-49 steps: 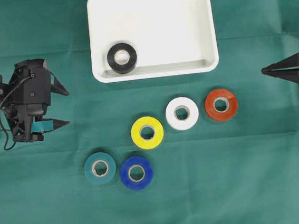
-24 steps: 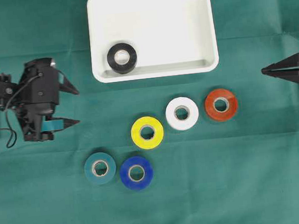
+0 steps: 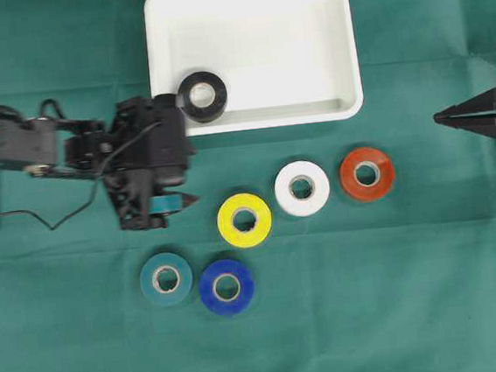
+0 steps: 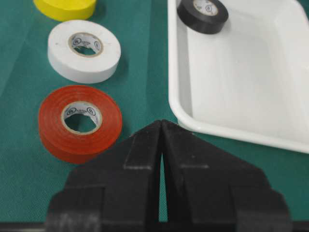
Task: Put the tape into the white case with the left arm.
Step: 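Move the left gripper to the white tape roll and grasp its rim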
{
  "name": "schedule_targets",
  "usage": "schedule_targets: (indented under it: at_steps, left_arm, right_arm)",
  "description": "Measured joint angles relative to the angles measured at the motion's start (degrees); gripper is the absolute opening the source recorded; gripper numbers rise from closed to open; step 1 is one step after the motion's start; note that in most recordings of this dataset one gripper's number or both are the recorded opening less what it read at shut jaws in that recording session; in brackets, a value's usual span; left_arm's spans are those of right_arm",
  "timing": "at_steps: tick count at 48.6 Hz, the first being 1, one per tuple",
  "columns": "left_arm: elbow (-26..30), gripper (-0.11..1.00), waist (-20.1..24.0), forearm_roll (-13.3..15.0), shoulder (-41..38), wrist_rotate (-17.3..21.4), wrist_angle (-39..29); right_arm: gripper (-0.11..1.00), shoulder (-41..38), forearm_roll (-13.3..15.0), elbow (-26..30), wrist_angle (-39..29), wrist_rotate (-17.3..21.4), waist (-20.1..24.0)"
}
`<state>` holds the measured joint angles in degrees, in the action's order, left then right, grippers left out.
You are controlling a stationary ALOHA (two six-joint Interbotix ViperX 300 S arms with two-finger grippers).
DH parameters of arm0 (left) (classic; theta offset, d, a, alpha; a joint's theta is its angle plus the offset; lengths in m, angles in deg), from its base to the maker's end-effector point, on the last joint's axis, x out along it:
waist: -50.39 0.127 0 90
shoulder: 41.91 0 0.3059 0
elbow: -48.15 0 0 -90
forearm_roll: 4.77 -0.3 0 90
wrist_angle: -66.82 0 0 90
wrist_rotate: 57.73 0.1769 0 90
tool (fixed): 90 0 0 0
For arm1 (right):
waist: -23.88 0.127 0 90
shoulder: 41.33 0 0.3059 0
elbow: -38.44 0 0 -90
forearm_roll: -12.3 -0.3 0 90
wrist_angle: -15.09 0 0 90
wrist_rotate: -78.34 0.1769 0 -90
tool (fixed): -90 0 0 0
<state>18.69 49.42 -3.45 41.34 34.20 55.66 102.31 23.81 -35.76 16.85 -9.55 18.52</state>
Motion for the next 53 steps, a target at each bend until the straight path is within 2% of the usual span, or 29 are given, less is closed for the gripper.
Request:
schedule_targets:
  at_steps: [17, 53]
  left_arm:
    - [9.6, 0.85, 0.2, 0.1, -8.9, -2.7, -0.4]
    - [24.4, 0.85, 1.1, 0.1, -21.4, -2.7, -3.1]
  right_arm:
    - [-0.09, 0.0, 0.0, -0.1, 0.0, 0.0, 0.0]
    - [-0.09, 0.0, 0.0, -0.2, 0.0, 0.0, 0.0]
